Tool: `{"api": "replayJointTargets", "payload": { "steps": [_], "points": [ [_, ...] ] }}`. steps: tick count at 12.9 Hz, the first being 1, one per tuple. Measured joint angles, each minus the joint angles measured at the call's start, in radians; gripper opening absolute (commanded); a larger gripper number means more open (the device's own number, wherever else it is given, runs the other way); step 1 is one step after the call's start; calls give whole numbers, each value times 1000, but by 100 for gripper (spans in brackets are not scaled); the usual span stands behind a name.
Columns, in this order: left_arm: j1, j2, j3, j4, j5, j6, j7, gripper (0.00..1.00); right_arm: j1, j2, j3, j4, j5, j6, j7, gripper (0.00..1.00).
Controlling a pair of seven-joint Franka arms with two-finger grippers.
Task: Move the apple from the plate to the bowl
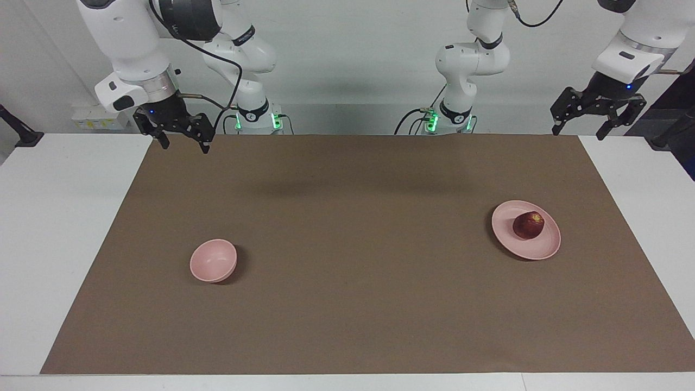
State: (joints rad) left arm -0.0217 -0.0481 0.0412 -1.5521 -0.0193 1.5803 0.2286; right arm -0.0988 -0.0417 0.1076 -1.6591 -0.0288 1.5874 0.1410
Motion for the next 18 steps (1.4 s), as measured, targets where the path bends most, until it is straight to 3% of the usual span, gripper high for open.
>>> {"api": "replayJointTargets", "payload": {
  "steps": [7,13,18],
  "points": [
    [3,14,3,-238,0,262,52,100,0,0,0,0,0,0,0,100],
    [39,36,11,-503,0,555,95,100,0,0,0,0,0,0,0,100],
    [54,123,12,-571,0,705,82,100,-1,0,-3,0,0,3,0,100]
  ]
}}
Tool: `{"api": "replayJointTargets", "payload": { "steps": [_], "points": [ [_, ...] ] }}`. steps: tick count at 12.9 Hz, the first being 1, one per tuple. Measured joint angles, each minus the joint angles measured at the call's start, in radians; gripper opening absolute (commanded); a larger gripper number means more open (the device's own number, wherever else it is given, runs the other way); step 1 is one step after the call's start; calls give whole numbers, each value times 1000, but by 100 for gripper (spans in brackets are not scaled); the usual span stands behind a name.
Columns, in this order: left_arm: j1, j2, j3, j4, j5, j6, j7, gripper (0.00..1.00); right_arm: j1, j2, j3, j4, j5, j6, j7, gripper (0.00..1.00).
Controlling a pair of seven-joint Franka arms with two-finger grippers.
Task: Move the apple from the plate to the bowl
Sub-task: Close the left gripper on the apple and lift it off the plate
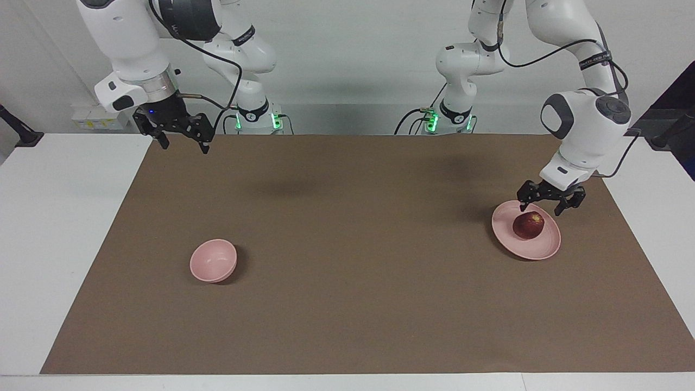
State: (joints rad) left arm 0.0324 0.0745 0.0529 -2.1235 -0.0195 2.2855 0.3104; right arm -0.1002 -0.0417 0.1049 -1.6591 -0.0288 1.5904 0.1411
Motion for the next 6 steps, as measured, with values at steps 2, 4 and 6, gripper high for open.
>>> {"api": "replayJointTargets", "payload": {
  "steps": [2,4,6],
  "points": [
    [1,32,0,-3,0,42,-29,100,-2,0,-1,0,0,0,0,100],
    [1,56,-1,-3,-4,78,-65,100,-2,0,-2,0,0,0,0,100],
    [1,70,-1,-3,-21,85,-80,100,-3,0,-2,-1,18,0,2,100]
  ]
}}
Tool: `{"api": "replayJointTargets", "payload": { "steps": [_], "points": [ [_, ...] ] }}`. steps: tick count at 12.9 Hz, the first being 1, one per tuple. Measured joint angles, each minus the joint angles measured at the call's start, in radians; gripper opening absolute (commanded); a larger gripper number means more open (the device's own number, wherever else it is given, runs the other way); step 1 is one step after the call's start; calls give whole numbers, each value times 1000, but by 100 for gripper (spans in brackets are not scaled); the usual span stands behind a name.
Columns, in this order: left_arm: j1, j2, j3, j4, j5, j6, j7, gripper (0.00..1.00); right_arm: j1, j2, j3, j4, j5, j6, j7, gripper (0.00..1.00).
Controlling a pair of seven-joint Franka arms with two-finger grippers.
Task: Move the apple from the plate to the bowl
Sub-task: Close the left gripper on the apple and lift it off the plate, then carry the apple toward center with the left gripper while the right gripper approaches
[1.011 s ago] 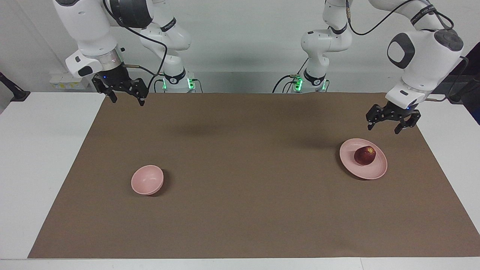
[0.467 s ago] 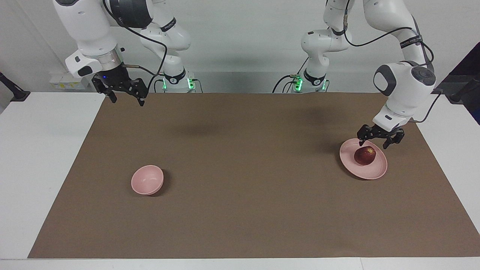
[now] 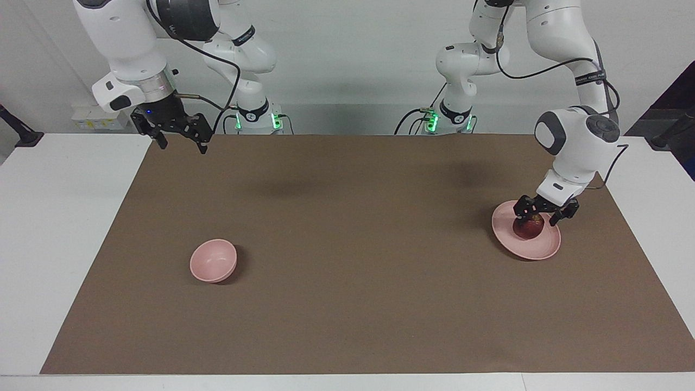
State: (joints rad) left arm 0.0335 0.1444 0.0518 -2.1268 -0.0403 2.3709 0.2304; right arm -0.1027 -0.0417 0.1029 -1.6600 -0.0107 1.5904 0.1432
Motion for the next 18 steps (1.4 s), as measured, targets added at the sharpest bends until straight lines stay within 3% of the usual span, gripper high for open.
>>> {"api": "replayJointTargets", "payload": {
  "steps": [4,5,7,8,9,12,15,18],
  "points": [
    [1,25,0,-6,-20,11,-27,78,5,0,1,-17,149,-1,161,100],
    [1,26,1,-7,-20,12,-32,66,8,1,4,-26,199,-1,234,100],
    [8,24,1,-7,-21,12,-33,19,19,3,8,-44,319,3,414,100],
    [15,24,2,-7,-21,12,-33,7,43,5,9,-45,353,15,497,100],
    [18,24,2,-6,-21,12,-33,3,73,11,10,-47,398,37,576,100],
    [19,21,-4,34,-21,-3,-33,2,116,49,13,-53,541,86,711,100],
    [2,-21,-18,110,-37,-126,-34,2,139,85,13,-55,637,102,779,100],
    [-46,-92,-35,122,-200,-185,-36,2,166,103,12,-57,696,103,825,100]
  ]
}}
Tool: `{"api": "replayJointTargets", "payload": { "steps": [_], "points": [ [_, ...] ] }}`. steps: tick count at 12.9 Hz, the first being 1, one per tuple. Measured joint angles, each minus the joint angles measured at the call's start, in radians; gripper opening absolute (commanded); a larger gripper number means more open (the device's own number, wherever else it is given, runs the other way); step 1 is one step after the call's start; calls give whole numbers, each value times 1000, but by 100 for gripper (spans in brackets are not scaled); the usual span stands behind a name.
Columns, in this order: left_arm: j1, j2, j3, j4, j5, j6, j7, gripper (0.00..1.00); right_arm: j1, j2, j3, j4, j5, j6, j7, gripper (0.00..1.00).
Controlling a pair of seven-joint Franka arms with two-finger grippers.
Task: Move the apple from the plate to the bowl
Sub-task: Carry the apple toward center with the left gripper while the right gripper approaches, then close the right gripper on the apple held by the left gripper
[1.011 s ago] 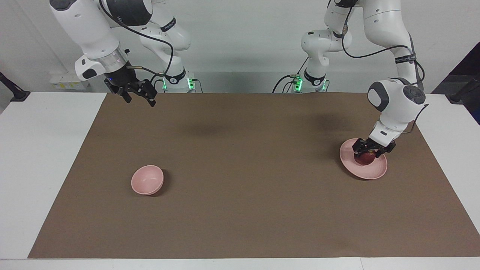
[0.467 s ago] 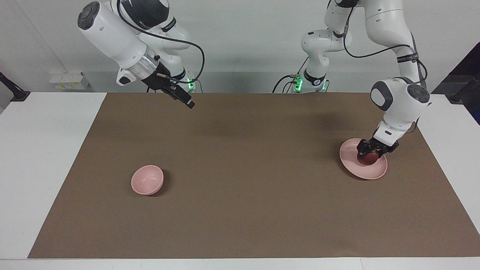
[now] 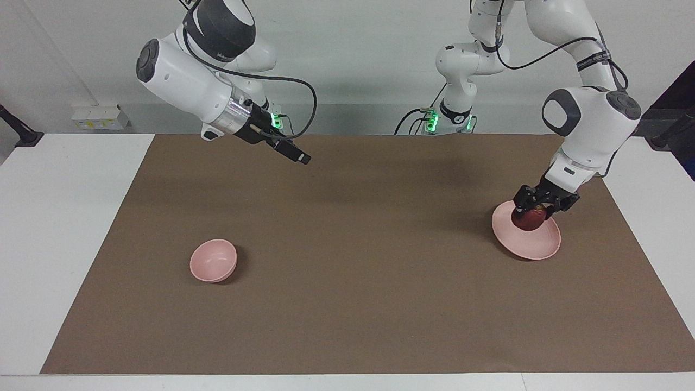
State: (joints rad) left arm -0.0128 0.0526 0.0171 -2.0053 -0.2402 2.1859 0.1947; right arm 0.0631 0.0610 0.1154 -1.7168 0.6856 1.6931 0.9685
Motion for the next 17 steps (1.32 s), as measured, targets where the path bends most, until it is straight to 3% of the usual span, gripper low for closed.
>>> {"api": "replayJointTargets", "payload": {
  "steps": [8,11,14,17],
  "points": [
    [-221,-21,-11,2,-417,-9,-139,0,63,7,0,-85,192,124,51,100],
    [-312,-25,-17,4,-483,8,-168,0,100,7,1,-113,230,197,64,100],
    [-369,-28,-32,4,-613,59,-197,0,143,8,1,-126,233,266,152,100],
    [-431,-30,-54,-2,-741,227,-198,0,171,11,1,-143,233,327,271,100]
  ]
}}
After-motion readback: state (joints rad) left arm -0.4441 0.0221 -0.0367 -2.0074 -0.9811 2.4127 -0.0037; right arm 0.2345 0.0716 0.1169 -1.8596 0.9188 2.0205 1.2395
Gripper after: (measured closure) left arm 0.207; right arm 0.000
